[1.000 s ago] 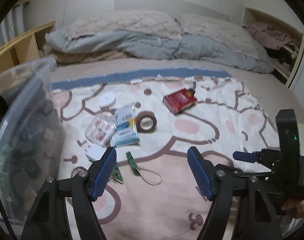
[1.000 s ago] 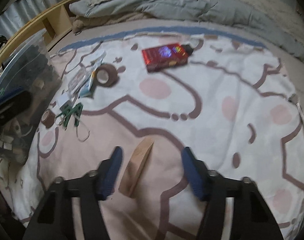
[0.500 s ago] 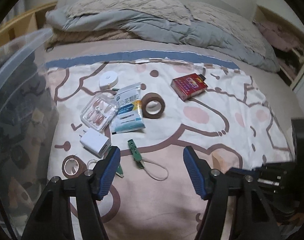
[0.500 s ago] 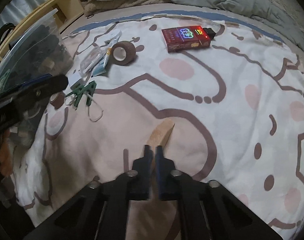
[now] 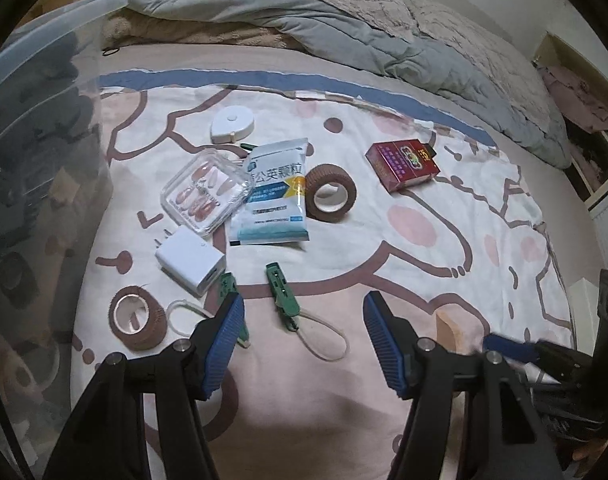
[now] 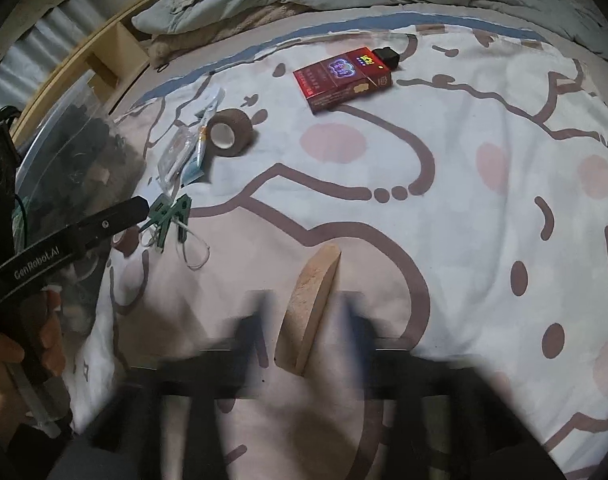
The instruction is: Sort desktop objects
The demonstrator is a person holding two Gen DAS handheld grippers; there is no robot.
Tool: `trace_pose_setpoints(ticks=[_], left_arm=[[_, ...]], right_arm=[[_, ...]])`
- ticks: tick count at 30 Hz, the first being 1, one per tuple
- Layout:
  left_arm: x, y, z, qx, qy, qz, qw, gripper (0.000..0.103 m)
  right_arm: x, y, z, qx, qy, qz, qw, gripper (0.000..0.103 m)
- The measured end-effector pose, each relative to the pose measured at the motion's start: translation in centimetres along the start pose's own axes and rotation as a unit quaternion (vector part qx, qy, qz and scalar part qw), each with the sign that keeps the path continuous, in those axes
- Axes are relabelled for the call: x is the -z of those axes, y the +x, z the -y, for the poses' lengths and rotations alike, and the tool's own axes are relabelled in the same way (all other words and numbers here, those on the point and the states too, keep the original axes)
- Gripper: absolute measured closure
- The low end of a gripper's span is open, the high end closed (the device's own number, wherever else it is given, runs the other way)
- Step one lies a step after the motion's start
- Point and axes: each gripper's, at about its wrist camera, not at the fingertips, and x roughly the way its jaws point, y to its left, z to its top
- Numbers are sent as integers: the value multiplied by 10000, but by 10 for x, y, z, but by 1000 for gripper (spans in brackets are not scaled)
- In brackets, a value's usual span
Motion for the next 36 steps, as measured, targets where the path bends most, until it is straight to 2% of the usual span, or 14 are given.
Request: trace_pose_setpoints(ticks=[3, 5, 7, 8, 10, 13, 21, 22, 23, 29, 34, 36], left_arm=[[0, 8, 2, -13, 41, -74, 10000, 41], [0, 15, 1, -55, 44, -152, 9999, 41], [-1, 21, -2, -76, 8, -227, 9997, 41], [-1, 22, -4, -92, -22, -237, 9997, 41], [-3, 25, -9, -108, -93, -268, 9995, 41], [-5, 29, -16, -121, -168, -284, 9994, 41], [-10, 38, -29, -2, -430, -356, 9984, 41], [-11, 37, -29, 33, -446, -353, 9984, 44], [-12, 37, -28, 78, -466, -347, 9983, 52], [-18, 35, -18, 284, -488, -315, 9979, 55], [-15, 45, -12, 84, -377, -480, 9981, 58], [-12, 53, -13, 14, -438, -638, 9970, 65]], right_arm=[[0, 4, -4, 74, -163, -68, 9998, 24], [1, 9, -6, 138, -233, -178, 9995, 27], [1, 15, -7, 194, -262, -308, 9990, 53], [2, 20, -8, 230, -279, -427, 9984, 58], [5, 26, -8, 242, -372, -583, 9973, 77], [6, 21, -13, 218, -590, -551, 9965, 85], [13, -2, -11, 131, -860, -431, 9953, 88], [15, -3, -9, 105, -853, -444, 9953, 88], [17, -5, -7, 85, -834, -453, 9955, 88], [25, -14, 5, 69, -764, -477, 9959, 88], [28, -18, 13, 58, -699, -484, 9964, 88], [29, -19, 13, 32, -714, -493, 9962, 88]])
